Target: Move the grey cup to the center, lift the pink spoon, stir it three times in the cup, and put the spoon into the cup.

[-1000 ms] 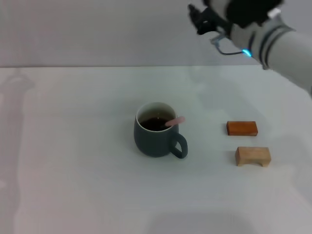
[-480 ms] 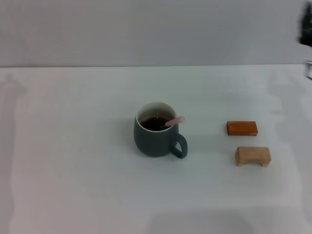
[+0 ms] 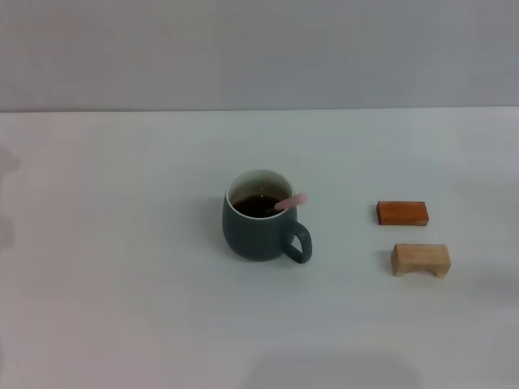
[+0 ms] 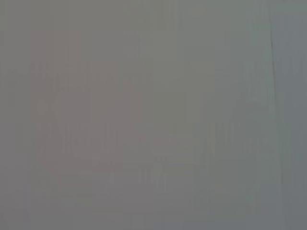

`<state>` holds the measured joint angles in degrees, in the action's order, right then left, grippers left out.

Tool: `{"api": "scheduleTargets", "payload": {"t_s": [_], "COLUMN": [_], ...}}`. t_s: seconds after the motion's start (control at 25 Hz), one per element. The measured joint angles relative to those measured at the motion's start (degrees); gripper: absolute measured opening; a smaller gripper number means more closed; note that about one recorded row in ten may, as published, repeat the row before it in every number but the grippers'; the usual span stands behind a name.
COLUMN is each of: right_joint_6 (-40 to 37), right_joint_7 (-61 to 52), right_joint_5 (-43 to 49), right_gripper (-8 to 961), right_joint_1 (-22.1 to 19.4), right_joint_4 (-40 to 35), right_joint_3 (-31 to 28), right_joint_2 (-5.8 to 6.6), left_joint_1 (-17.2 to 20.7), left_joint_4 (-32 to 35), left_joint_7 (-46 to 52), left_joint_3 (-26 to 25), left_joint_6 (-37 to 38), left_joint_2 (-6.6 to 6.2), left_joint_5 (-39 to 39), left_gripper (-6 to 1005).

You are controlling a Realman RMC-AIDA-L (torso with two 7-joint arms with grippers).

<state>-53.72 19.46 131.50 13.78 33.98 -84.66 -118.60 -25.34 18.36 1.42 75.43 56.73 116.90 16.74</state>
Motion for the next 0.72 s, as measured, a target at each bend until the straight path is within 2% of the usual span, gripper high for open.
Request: {"api": "scheduleTargets", "payload": {"t_s": [0.4, 0.64, 0.72], "right_joint_6": [-1.8, -0.4, 0.6], "right_joint_7": [0.1, 0.0, -0.1], "right_joint_5": [0.0, 0.1, 0.1], "right_gripper": [328, 329, 329], "right_joint_1": [-2.3, -4.6, -5.2], "right_joint_4": [-2.4, -0.4, 0.6], "right_joint_3": [-2.4, -2.5, -2.8], "right_joint_2": [-0.13, 0.18, 0.20], "left_joint_1": [0.6, 1.6, 1.9], "left_joint_4": [-2.0, -1.7, -1.6], "left_joint_7": [-0.9, -0.9, -0.9], "left_joint_3": [-0.5, -0.4, -0.5], "left_joint_6": [-1.7, -1.1, -0.9], "left_joint_2": [-0.32, -0.01, 0.08], "left_joint_5": [0.0, 0.2, 0.2], "left_gripper": [133, 393, 393]}}
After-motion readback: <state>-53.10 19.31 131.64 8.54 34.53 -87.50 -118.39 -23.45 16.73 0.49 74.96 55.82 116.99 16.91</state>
